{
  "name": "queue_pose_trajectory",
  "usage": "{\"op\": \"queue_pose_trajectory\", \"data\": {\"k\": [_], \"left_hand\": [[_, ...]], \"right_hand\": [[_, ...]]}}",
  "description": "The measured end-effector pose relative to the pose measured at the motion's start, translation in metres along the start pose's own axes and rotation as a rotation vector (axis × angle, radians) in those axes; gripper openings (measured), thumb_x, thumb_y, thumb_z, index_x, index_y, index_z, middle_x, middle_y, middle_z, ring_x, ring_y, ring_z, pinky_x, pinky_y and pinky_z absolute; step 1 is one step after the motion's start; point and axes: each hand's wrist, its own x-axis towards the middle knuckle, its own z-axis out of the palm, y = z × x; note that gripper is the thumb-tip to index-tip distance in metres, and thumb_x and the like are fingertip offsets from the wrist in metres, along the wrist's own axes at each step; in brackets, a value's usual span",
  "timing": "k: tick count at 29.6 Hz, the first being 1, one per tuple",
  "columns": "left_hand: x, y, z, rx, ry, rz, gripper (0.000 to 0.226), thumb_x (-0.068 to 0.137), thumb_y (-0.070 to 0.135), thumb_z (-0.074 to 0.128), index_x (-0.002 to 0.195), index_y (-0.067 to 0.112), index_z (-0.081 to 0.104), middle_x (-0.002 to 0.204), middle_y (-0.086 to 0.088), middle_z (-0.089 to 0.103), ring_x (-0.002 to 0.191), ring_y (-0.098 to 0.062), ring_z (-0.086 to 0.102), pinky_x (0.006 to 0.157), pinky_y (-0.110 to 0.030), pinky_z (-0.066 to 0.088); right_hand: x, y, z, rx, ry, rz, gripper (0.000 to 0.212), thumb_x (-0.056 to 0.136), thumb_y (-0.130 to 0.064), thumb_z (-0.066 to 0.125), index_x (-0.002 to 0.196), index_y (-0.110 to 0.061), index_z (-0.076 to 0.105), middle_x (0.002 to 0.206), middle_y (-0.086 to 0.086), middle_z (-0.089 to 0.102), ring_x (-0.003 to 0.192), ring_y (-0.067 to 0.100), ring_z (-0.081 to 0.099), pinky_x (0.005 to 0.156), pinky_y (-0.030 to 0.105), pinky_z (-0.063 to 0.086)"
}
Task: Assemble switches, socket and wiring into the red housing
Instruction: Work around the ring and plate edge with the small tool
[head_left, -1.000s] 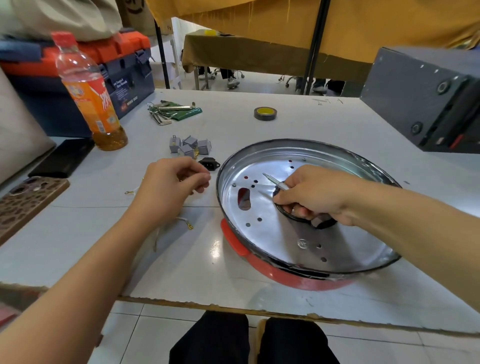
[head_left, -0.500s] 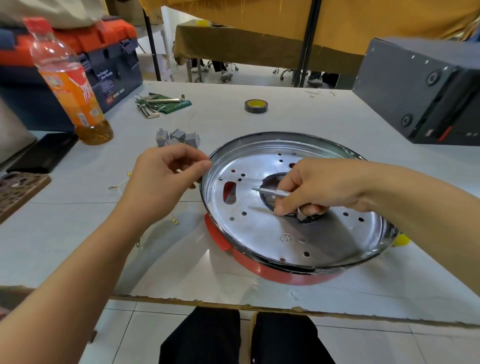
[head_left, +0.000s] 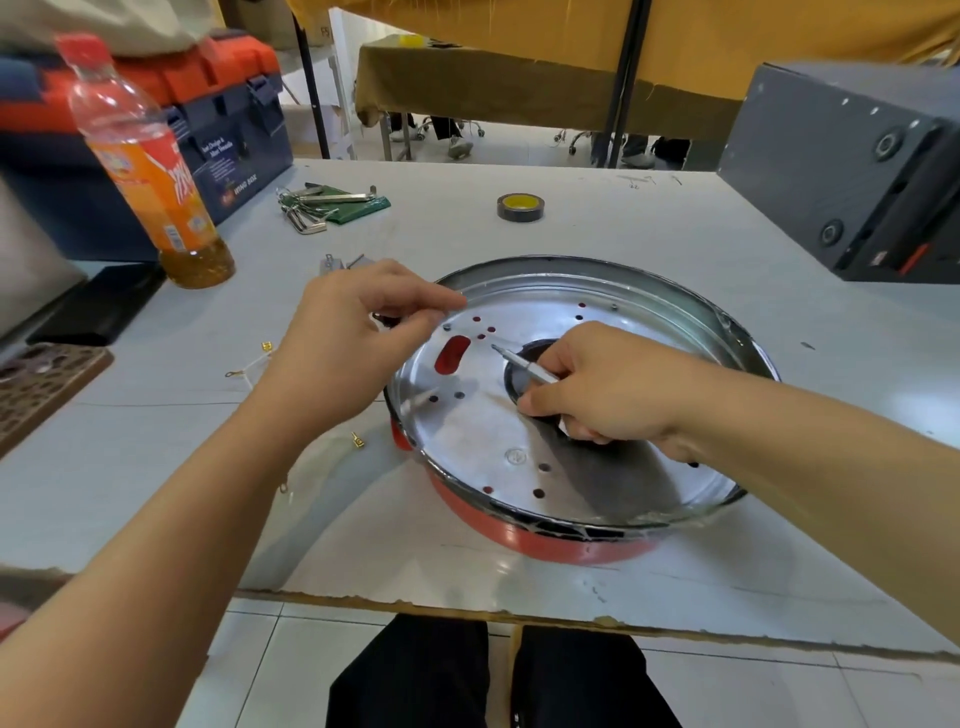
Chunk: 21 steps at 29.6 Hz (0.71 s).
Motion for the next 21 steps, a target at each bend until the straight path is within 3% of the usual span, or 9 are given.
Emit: {"op": "queue_pose_trajectory", "data": {"k": [4, 7, 11, 14, 21], "left_hand": [[-0.001, 0.003, -0.002, -0.013, -0.073, -0.019, 0.02, 0.086, 0.012, 0.064, 0.094, 0.029, 0.072, 0.087, 0.009, 0.069, 0.081, -0.004, 0.059, 0.074, -0.011, 0.046], [0.0, 0.006, -0.002, -0.061, -0.118, -0.038, 0.015, 0.084, 0.014, 0.066, 0.09, 0.027, 0.072, 0.083, 0.012, 0.071, 0.08, 0.0, 0.064, 0.075, -0.009, 0.049], [0.002, 0.011, -0.002, -0.235, -0.175, -0.085, 0.009, 0.08, 0.012, 0.07, 0.088, 0.01, 0.069, 0.077, -0.005, 0.074, 0.077, -0.018, 0.071, 0.078, -0.023, 0.055], [0.002, 0.014, -0.001, -0.306, -0.208, -0.103, 0.007, 0.079, 0.009, 0.069, 0.085, 0.006, 0.068, 0.074, -0.008, 0.074, 0.075, -0.028, 0.07, 0.076, -0.032, 0.057], [0.003, 0.016, 0.002, -0.361, -0.16, -0.114, 0.003, 0.08, 0.008, 0.068, 0.08, 0.006, 0.07, 0.067, -0.009, 0.071, 0.06, -0.023, 0.066, 0.063, -0.031, 0.059]], "right_hand": [[-0.002, -0.001, -0.007, 0.107, 0.018, -0.02, 0.024, 0.092, -0.015, 0.056, 0.069, -0.009, 0.06, 0.057, 0.005, 0.058, 0.031, 0.004, 0.043, 0.036, 0.011, 0.034], [-0.001, -0.002, -0.011, 0.178, 0.089, -0.102, 0.022, 0.094, -0.016, 0.053, 0.08, -0.009, 0.068, 0.071, 0.002, 0.07, 0.038, -0.004, 0.049, 0.039, 0.007, 0.036], [-0.002, -0.004, -0.01, 0.262, 0.14, -0.2, 0.013, 0.09, -0.013, 0.06, 0.083, -0.011, 0.07, 0.066, -0.001, 0.069, 0.039, -0.003, 0.05, 0.039, 0.006, 0.034], [-0.002, -0.006, -0.009, 0.324, 0.164, -0.242, 0.006, 0.085, -0.009, 0.065, 0.084, -0.008, 0.07, 0.058, -0.005, 0.066, 0.038, -0.002, 0.049, 0.039, 0.007, 0.036], [-0.002, -0.01, -0.009, 0.329, 0.197, -0.301, 0.004, 0.078, -0.008, 0.073, 0.081, -0.009, 0.071, 0.061, 0.003, 0.063, 0.045, 0.007, 0.043, 0.04, 0.012, 0.037]]}}
